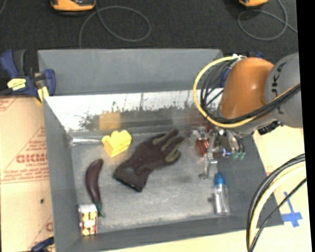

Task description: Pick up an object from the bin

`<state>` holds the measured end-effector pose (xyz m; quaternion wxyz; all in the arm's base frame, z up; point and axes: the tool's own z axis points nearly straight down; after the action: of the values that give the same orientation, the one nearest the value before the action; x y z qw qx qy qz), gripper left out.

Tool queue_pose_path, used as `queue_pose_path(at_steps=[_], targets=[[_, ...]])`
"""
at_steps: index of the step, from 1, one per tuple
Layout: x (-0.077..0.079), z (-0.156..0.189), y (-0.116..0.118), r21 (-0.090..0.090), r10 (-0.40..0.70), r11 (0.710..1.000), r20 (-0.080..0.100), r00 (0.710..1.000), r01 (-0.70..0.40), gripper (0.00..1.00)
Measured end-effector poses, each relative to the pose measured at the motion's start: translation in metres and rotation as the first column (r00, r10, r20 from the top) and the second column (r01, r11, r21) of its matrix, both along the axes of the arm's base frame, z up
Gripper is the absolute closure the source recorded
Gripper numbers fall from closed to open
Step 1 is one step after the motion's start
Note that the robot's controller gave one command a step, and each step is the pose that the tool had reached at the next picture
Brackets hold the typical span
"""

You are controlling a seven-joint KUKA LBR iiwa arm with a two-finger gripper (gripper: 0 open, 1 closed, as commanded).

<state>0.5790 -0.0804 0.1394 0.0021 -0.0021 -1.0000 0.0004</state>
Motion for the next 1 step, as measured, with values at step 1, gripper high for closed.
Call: queue_pose_path(at_steps=[1], targets=[[0.0018,0.0048,0.0001,-0.001,0.002,1.000,0.008,1.000,-0.002,0.00]])
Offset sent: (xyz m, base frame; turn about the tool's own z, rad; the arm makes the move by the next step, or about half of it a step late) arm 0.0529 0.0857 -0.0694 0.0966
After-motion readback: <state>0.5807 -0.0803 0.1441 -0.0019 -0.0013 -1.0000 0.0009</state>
